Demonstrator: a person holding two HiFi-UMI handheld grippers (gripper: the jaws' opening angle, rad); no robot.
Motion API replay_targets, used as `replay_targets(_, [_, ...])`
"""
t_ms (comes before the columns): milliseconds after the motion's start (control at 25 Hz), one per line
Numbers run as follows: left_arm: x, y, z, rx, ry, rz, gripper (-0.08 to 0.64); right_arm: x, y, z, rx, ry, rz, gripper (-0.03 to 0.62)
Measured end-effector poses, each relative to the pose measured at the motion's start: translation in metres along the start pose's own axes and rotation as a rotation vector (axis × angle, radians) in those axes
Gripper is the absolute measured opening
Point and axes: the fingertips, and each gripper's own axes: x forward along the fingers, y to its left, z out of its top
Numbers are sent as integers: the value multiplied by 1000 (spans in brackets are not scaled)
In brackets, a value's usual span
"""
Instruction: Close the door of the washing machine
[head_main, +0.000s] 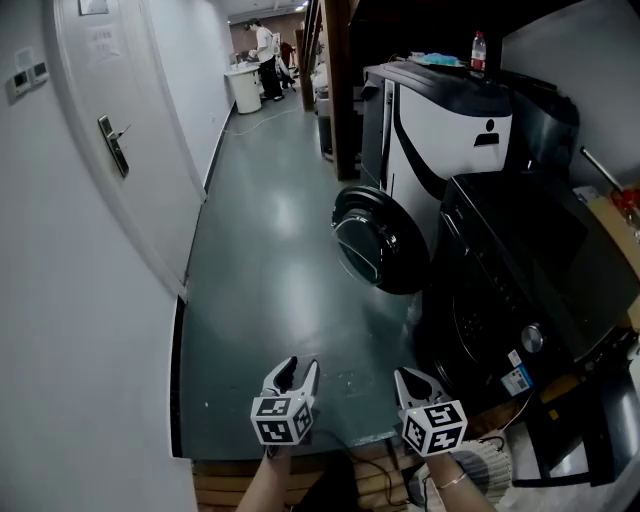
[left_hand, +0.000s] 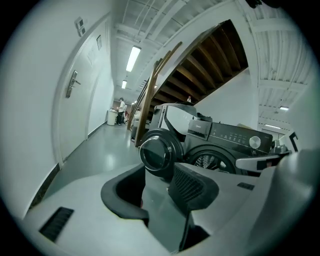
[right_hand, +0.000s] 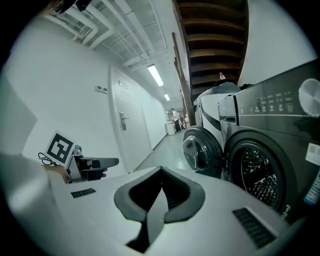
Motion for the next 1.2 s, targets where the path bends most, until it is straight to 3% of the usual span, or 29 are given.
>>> replay_targets(280, [34, 49, 57, -16, 17, -6, 176, 61, 13, 65, 6, 18, -18, 8])
replay_targets(760, [67, 69, 132, -34, 1, -38, 176, 86, -5, 136, 5, 1, -81, 8])
replay_targets(1200, [188, 69, 162, -8, 51, -89, 186, 161, -70, 172, 13, 7, -111, 8])
